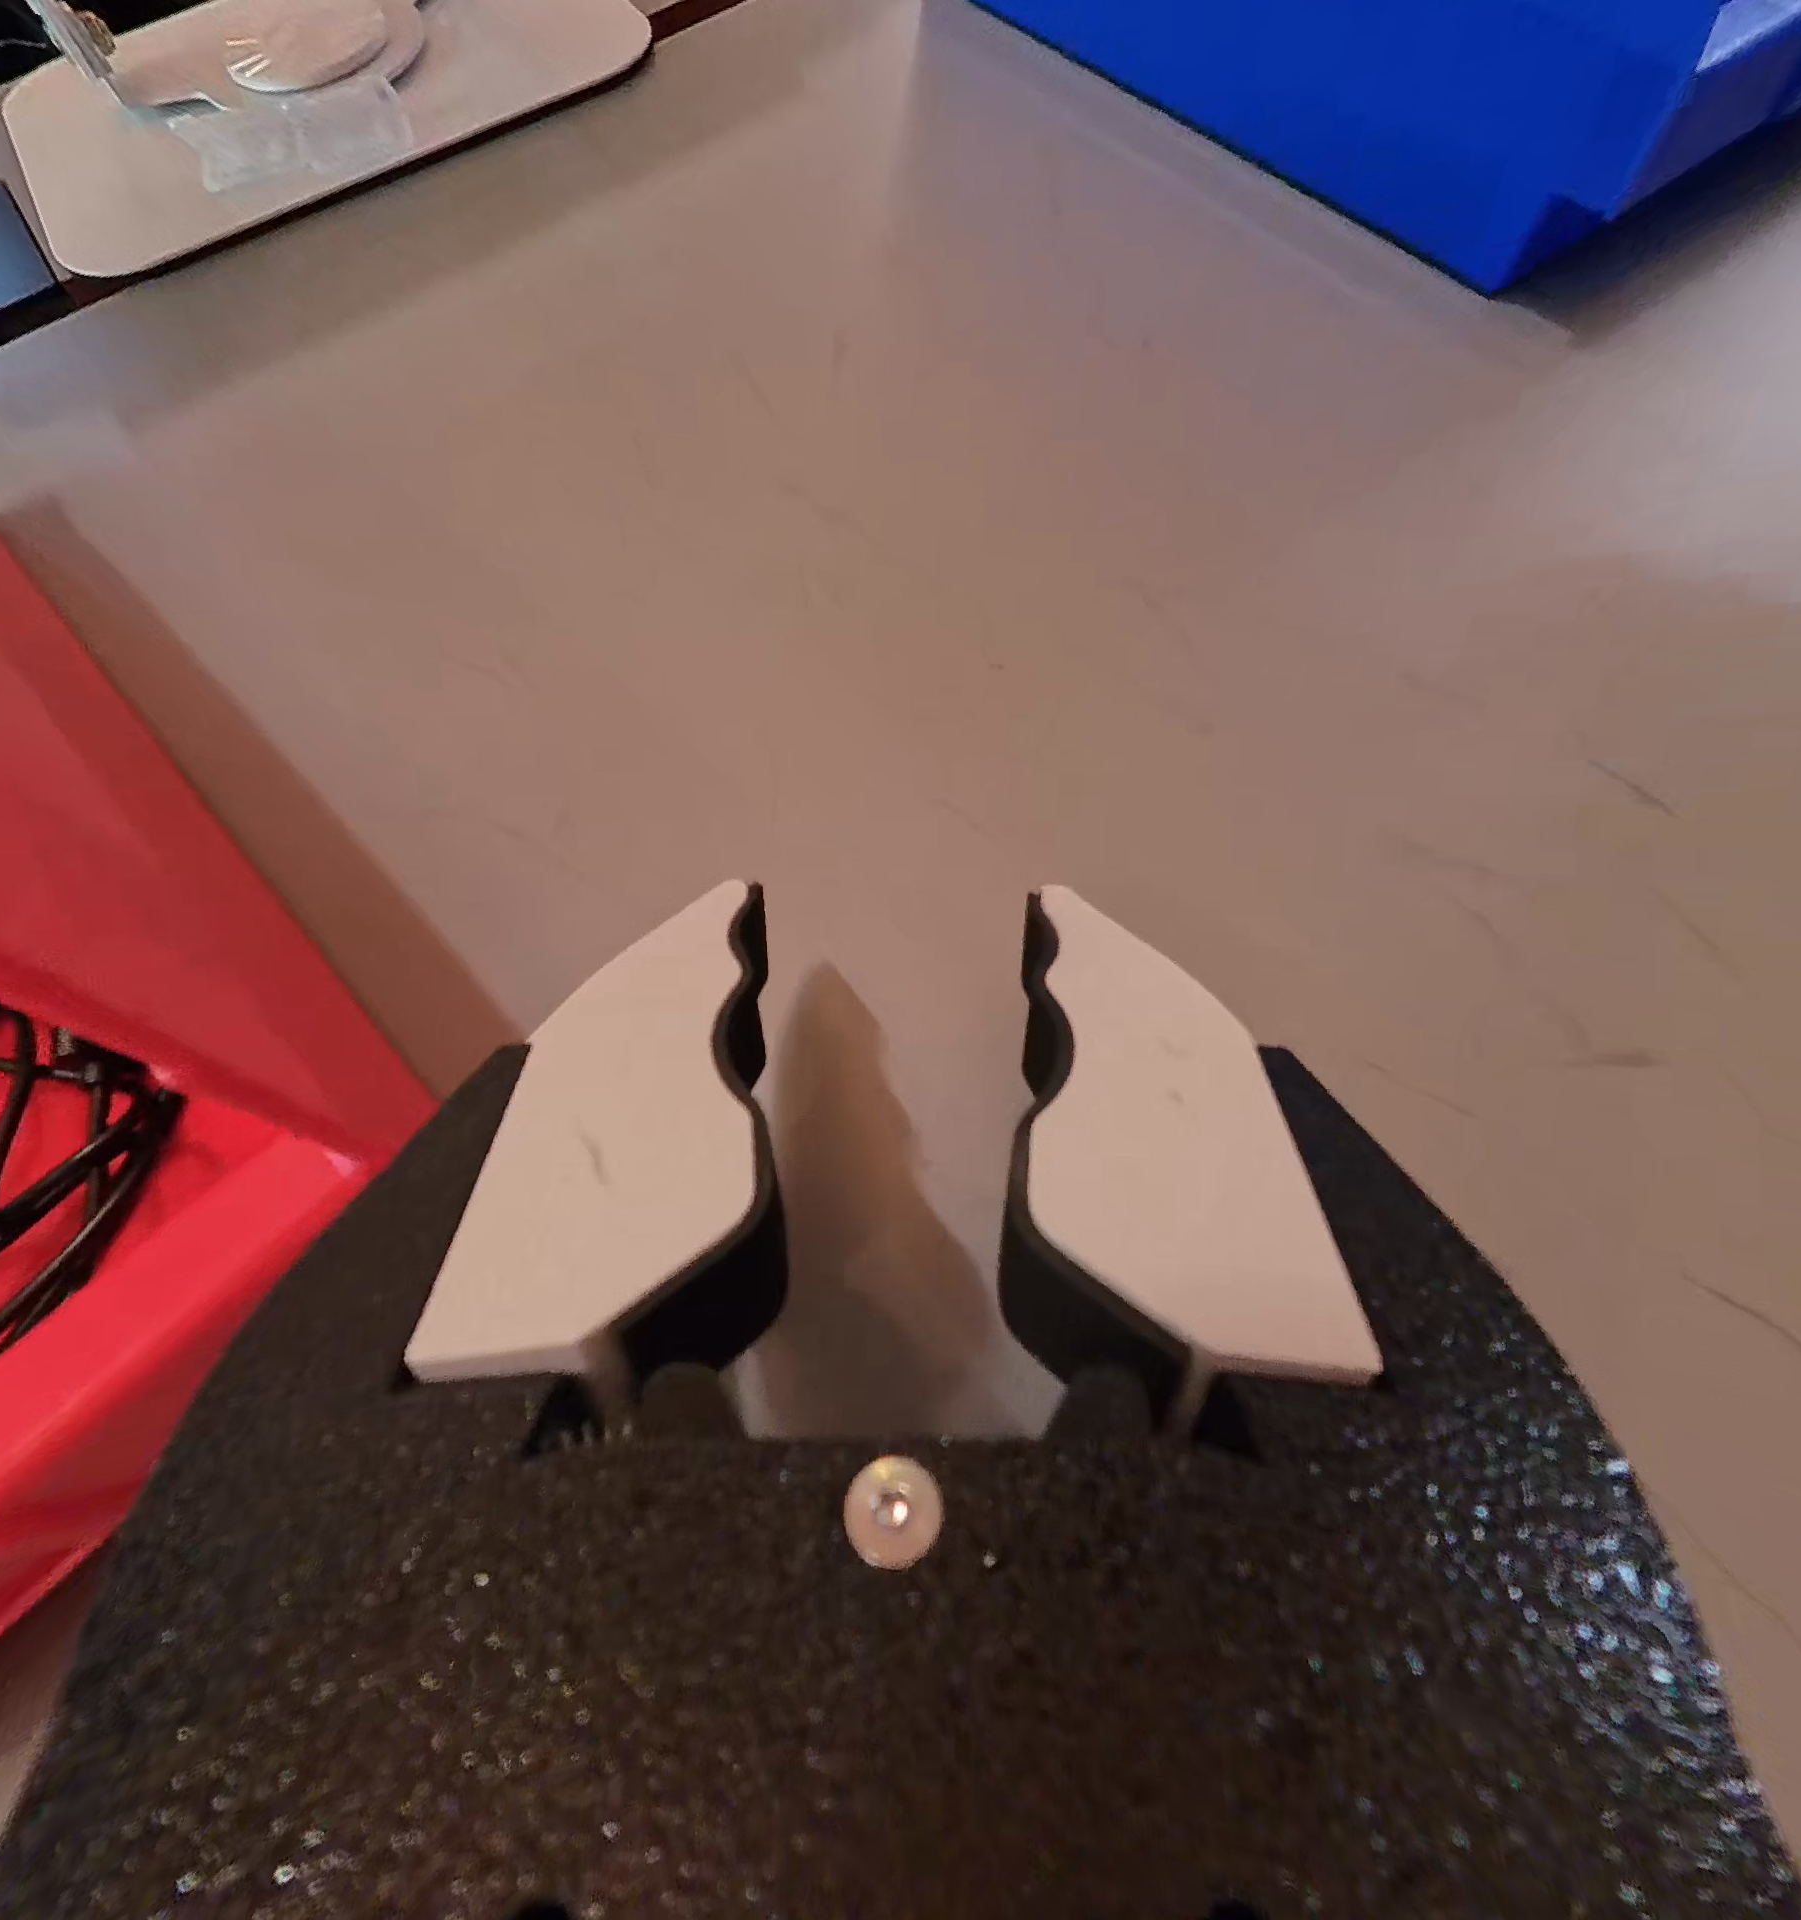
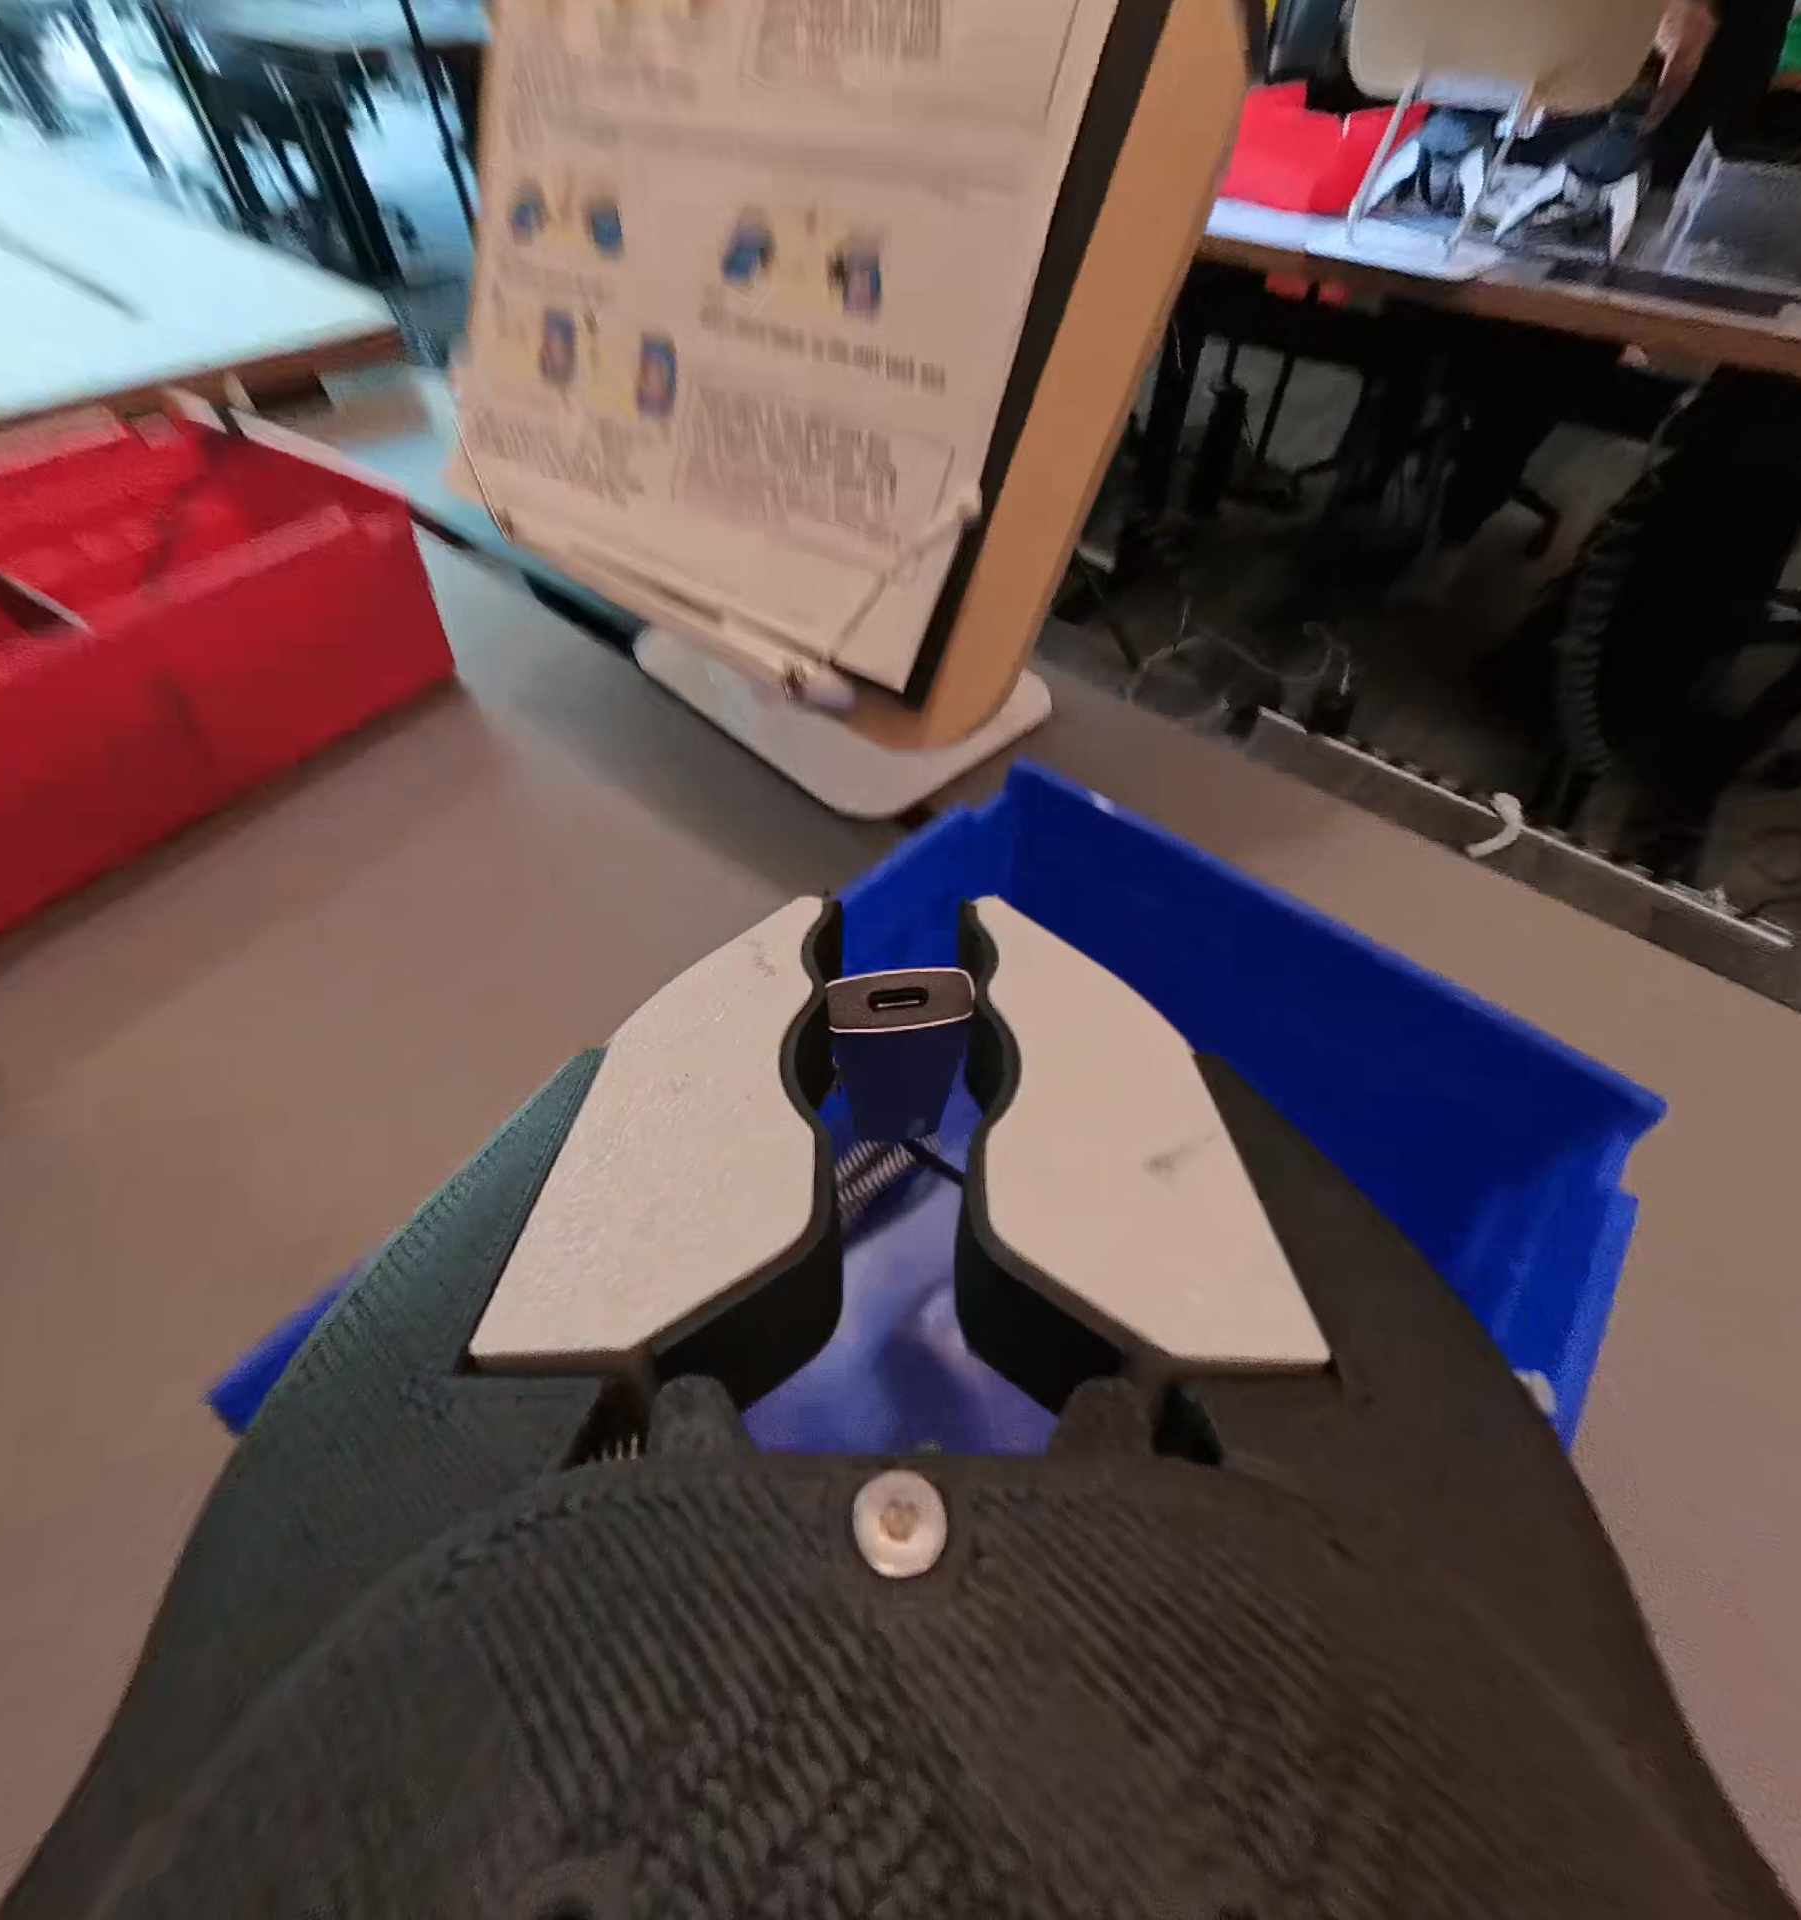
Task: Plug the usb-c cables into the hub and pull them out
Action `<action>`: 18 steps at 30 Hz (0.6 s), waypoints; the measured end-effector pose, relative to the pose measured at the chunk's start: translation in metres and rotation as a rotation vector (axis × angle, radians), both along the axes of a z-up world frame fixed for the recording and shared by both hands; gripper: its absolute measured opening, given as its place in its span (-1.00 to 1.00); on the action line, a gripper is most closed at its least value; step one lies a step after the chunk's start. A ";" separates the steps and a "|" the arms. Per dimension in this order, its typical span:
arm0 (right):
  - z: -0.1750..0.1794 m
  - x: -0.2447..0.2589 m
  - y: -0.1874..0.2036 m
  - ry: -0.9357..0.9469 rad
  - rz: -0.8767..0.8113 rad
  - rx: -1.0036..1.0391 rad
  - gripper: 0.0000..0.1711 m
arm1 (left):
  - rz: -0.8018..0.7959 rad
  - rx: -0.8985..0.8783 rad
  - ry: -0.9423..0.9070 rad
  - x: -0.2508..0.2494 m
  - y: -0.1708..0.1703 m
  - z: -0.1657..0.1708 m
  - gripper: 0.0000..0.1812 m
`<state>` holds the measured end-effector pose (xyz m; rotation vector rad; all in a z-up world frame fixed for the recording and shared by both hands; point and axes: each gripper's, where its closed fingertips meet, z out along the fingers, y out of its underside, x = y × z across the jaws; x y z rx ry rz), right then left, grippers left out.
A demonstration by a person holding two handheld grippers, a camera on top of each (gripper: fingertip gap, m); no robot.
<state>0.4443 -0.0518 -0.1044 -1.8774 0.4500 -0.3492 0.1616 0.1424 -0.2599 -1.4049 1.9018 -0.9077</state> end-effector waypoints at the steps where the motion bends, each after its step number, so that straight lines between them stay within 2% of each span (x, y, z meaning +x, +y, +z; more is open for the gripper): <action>1: -0.017 0.000 -0.001 -0.009 -0.009 -0.071 -0.74 | 0.000 0.004 0.008 0.000 0.000 -0.001 -0.49; 4: -0.062 0.005 -0.006 0.015 -0.086 -0.236 -0.73 | -0.003 0.023 0.023 0.000 -0.001 -0.004 -0.49; 7: -0.069 0.013 -0.007 0.093 -0.154 -0.223 -0.73 | -0.010 0.045 0.025 0.000 -0.002 -0.005 -0.49; 10: -0.054 0.031 -0.013 -0.038 -0.225 -0.264 -0.66 | -0.006 0.053 0.027 0.000 -0.002 -0.006 -0.48; 12: -0.037 0.024 -0.004 -0.104 -0.195 -0.239 -0.48 | 0.004 0.049 0.020 0.000 0.000 -0.004 -0.49; 15: -0.021 -0.004 0.005 -0.086 -0.162 -0.262 -0.12 | 0.042 0.022 -0.015 0.000 0.005 0.002 -0.49; 18: 0.000 -0.055 0.017 -0.093 -0.112 -0.181 0.07 | 0.064 -0.049 -0.073 -0.006 0.008 0.019 -0.51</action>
